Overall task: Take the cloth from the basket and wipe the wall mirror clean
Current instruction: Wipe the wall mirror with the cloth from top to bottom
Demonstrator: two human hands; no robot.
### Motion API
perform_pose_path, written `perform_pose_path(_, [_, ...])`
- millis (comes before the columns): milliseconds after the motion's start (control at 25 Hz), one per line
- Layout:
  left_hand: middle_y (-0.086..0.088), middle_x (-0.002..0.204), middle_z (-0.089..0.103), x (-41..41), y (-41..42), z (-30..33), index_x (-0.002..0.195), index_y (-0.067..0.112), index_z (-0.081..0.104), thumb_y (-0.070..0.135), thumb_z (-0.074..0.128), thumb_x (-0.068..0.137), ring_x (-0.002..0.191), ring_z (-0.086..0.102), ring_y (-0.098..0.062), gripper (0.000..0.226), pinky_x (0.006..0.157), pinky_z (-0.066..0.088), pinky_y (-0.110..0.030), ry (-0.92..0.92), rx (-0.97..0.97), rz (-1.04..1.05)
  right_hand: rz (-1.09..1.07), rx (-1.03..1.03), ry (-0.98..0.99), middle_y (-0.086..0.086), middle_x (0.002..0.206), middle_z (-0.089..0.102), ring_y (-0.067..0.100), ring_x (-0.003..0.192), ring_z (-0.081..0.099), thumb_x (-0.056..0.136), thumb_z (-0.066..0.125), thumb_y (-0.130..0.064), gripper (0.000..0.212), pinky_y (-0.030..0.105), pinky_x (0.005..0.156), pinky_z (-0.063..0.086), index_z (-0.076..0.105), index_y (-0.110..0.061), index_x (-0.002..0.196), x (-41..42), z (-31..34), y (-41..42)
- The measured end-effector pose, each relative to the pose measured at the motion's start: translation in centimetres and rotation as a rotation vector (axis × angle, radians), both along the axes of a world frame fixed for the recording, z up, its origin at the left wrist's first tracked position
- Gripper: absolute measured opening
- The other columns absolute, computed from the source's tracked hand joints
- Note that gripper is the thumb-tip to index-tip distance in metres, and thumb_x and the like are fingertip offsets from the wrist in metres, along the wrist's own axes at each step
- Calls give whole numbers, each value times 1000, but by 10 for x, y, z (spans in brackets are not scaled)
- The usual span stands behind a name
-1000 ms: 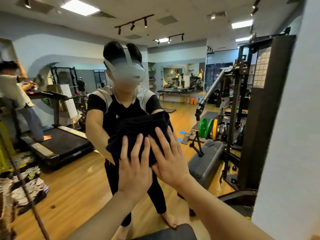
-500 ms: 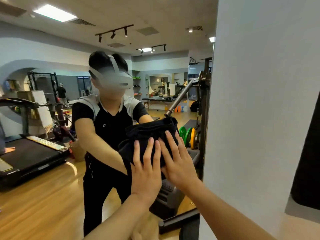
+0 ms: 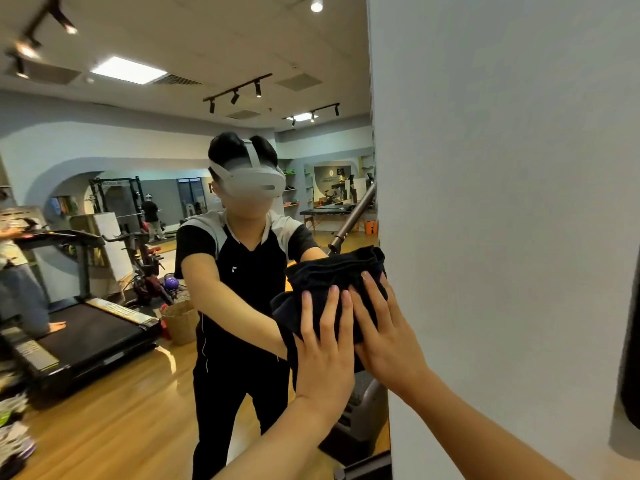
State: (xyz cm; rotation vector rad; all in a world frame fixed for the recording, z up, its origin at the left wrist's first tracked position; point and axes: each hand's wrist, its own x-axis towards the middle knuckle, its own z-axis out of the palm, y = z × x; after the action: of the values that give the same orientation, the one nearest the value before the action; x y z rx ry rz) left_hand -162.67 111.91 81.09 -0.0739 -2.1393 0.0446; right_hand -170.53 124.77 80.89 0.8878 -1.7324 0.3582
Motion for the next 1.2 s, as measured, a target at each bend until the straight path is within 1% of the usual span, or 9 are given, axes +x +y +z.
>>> perform_pose_path(160, [-16,170,13,6,2,17,165,8,8,14,79,79,156,8,-48,112,100,51,-66,-54,-16,36,11,-12,43,26,168,18,48,157,14,98,72,-18,76,67,117,36,31,0,159,4,17,-3])
perform_pose_path(240, [-16,171,13,12,4,39,166,9,8,11,76,80,156,9,-47,109,100,52,-66,-58,-26,54,-9,-1,30,30,166,23,50,157,15,104,63,-23,68,70,120,30,31,3,159,3,35,-8])
perform_pose_path(400, [-14,170,10,18,-1,104,165,9,8,9,74,84,156,12,-47,104,105,50,-64,-31,-41,76,-73,34,-45,29,169,14,53,157,4,112,43,-35,66,67,125,17,19,0,162,1,95,-15])
perform_pose_path(520, [-12,169,3,16,-7,171,165,11,2,5,71,84,157,2,-45,107,113,42,-65,-8,-28,47,-98,34,26,29,169,15,50,158,2,110,47,-29,67,65,126,14,19,2,163,2,168,-19])
perform_pose_path(680, [-11,170,0,21,-18,238,165,13,-2,11,68,87,157,-4,-43,105,119,34,-65,6,-59,27,-96,-1,132,30,164,26,48,157,12,102,49,-16,66,67,125,20,25,6,160,10,235,-25])
perform_pose_path(760, [-12,171,2,21,-27,237,165,12,0,13,65,89,157,-3,-43,100,119,35,-63,22,-120,27,-67,-73,101,30,165,21,48,156,11,97,47,-15,69,66,125,23,26,4,160,14,231,-28])
perform_pose_path(880, [-13,172,5,20,-38,201,165,11,5,16,57,93,158,2,-44,89,118,37,-62,62,-202,39,-30,-140,-24,26,170,12,47,158,8,94,42,-20,73,62,127,21,24,-3,162,18,191,-29])
perform_pose_path(1040, [-13,173,11,31,-50,136,166,10,9,19,40,98,157,11,-45,75,113,43,-57,39,-256,35,9,-195,-84,23,171,14,45,159,9,89,47,-16,76,61,127,19,28,-4,162,30,120,-43])
perform_pose_path(1200, [-11,173,10,54,-93,92,166,11,8,23,40,102,158,13,-43,73,109,48,-53,26,-293,23,46,-242,-104,26,169,17,49,158,10,88,44,-23,74,68,123,19,33,-1,159,58,71,-87])
